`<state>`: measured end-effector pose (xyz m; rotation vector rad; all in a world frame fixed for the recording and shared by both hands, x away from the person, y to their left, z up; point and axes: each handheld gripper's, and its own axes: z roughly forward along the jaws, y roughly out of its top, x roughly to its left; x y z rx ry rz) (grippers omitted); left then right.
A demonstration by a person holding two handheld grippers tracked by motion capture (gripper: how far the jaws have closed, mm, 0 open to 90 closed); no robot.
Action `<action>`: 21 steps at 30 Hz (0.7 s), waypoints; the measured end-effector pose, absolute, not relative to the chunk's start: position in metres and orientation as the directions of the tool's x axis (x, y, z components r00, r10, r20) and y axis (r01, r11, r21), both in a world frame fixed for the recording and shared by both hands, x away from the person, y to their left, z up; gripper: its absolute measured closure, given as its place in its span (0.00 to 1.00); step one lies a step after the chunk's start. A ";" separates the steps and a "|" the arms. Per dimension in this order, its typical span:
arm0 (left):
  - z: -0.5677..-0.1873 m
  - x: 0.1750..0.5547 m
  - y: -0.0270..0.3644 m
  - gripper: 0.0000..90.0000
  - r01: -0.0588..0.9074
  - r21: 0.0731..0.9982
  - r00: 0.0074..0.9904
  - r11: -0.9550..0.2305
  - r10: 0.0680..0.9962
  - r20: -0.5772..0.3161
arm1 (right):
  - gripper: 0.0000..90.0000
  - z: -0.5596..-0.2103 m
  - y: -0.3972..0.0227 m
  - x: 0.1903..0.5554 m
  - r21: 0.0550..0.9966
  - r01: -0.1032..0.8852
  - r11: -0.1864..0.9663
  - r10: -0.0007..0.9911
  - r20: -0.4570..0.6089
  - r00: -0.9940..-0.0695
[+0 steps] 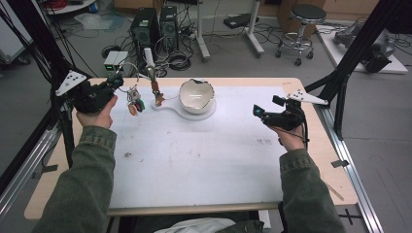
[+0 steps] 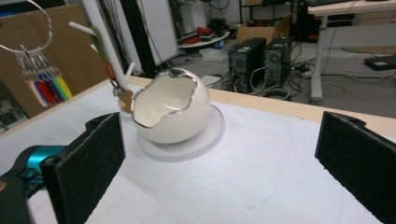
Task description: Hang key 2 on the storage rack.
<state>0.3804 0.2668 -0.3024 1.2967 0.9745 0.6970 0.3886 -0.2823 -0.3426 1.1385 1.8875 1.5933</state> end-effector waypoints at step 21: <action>-0.297 0.403 0.271 0.97 0.101 0.986 0.355 0.134 0.921 -0.161 | 0.01 -0.388 -0.323 0.363 0.950 0.310 -0.033 0.839 0.195 -0.508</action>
